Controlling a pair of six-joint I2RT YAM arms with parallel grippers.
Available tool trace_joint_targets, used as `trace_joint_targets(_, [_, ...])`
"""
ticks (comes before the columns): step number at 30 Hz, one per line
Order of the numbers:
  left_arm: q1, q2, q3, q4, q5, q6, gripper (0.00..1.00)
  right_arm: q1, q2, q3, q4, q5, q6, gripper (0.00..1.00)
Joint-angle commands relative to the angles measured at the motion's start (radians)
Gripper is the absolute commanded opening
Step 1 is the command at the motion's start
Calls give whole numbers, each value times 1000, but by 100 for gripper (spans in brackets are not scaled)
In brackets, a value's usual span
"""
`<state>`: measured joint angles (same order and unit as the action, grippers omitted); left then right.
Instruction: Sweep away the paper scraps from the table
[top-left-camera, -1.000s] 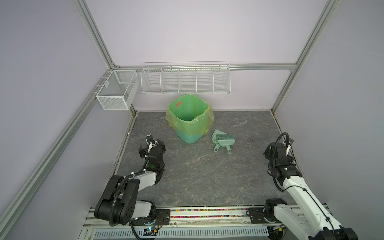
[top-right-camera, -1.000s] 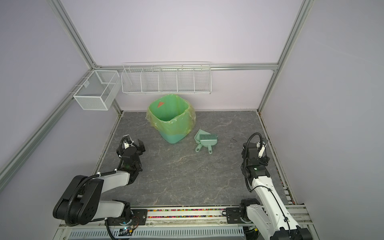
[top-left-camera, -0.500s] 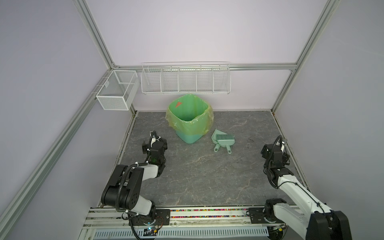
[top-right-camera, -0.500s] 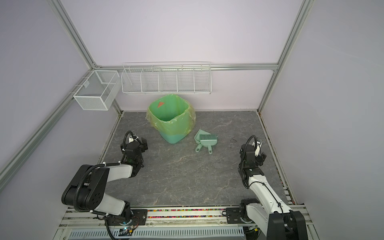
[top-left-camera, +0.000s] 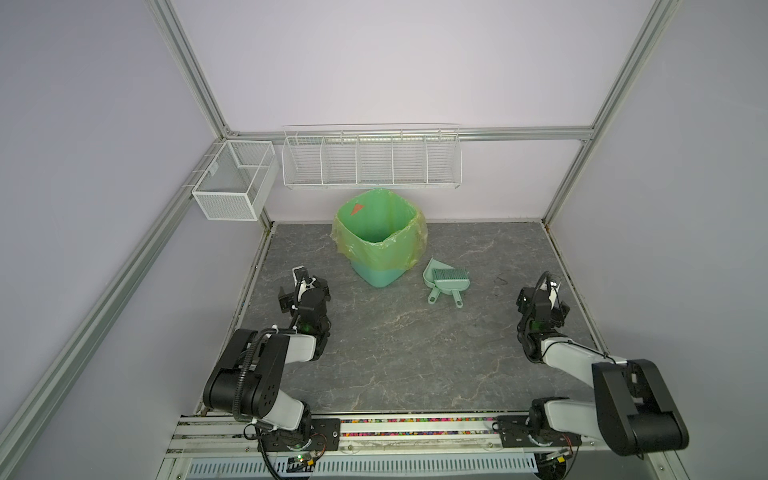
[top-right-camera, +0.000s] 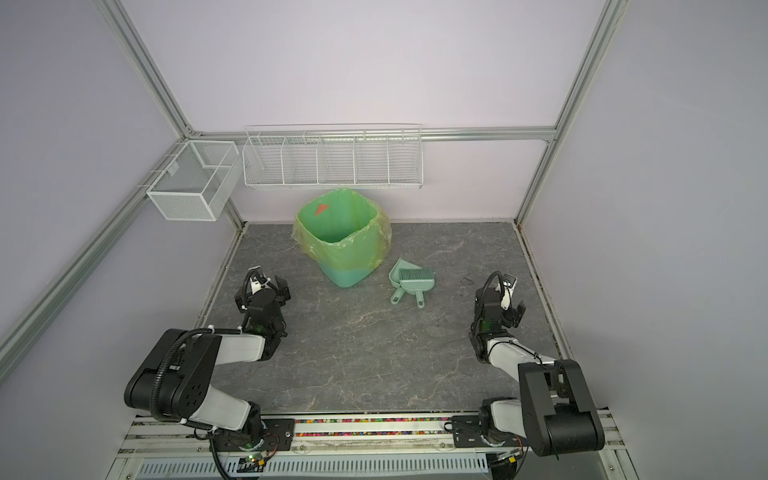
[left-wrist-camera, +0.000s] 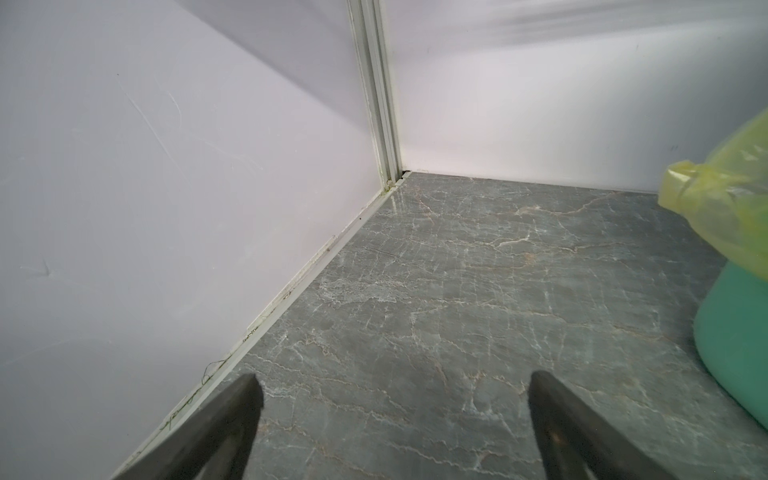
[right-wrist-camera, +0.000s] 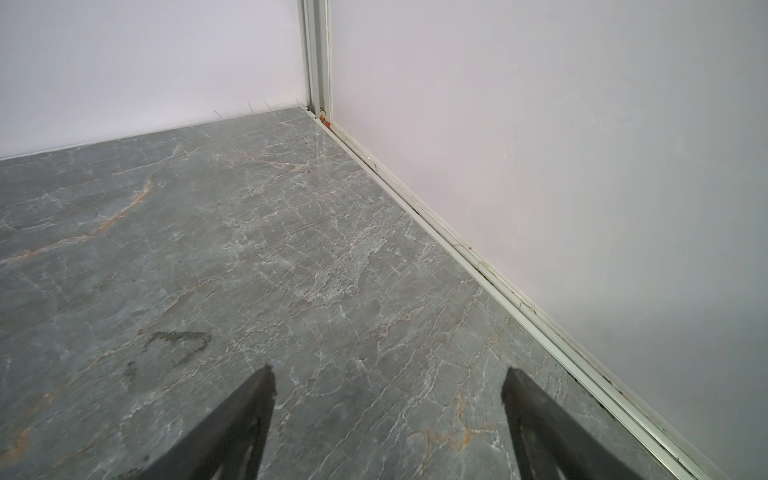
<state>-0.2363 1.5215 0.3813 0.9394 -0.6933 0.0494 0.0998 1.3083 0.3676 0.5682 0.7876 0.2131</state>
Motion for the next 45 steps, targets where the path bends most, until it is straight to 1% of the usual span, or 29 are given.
trace_joint_targets(1, [5,2,-11,50,-21,-9,99,-1,12,-19,128,-7,-50,89])
trace_joint_targets(4, [23,-3,5,1,3,-29,99,-2,47,-66,270,-14,-68,89])
trace_joint_targets(6, [46,-8,16,-33,55,-49,99,1,106,-78,380,-15,-111,89])
trace_joint_targets(9, [61,-13,14,-39,90,-59,99,11,94,-43,293,-74,-123,89])
trace_joint_targets(10, [66,-14,10,-37,105,-61,99,11,112,-43,322,-77,-143,89])
trace_joint_targets(11, [72,-15,6,-33,129,-63,99,11,122,-37,330,-87,-153,89])
trace_joint_targets(13, [96,1,-16,-19,209,-83,99,8,116,-22,282,-136,-152,89])
trace_joint_targets(15, [95,63,-26,107,209,-43,98,4,129,-18,302,-172,-174,89])
trace_joint_targets(17, [94,25,-5,-6,206,-63,98,3,136,-10,286,-231,-191,89])
trace_joint_targets(18, [94,16,2,-34,203,-72,98,3,144,-6,293,-271,-210,89])
trace_joint_targets(20, [94,27,-6,-4,204,-66,98,3,172,1,311,-335,-242,89])
trace_joint_targets(22, [94,59,-25,94,207,-45,98,-11,173,21,264,-369,-227,89])
trace_joint_targets(24, [94,40,-15,37,206,-56,98,-26,182,17,272,-432,-227,89])
trace_joint_targets(25, [94,40,-16,40,206,-56,98,-41,212,-2,328,-476,-228,88])
trace_joint_targets(26, [94,48,-21,68,208,-52,98,-44,267,-31,474,-466,-246,89])
trace_joint_targets(27, [94,55,-23,83,206,-47,98,-45,258,-21,434,-466,-236,89])
trace_joint_targets(28, [94,47,-20,59,209,-53,98,-50,211,9,290,-476,-209,89])
trace_joint_targets(30, [94,50,-21,71,207,-51,98,-59,255,-18,422,-485,-226,89])
trace_joint_targets(32, [94,48,-20,65,209,-52,98,-60,221,4,319,-490,-212,89])
trace_joint_targets(34, [94,51,-23,74,209,-51,98,-61,240,-10,381,-486,-220,89])
trace_joint_targets(36, [94,50,-21,70,208,-51,98,-59,226,-2,337,-487,-215,89])
trace_joint_targets(39, [94,50,-21,71,208,-52,98,-58,232,-7,361,-483,-220,89])
trace_joint_targets(45, [94,50,-21,71,208,-51,98,-57,227,-6,354,-483,-218,88])
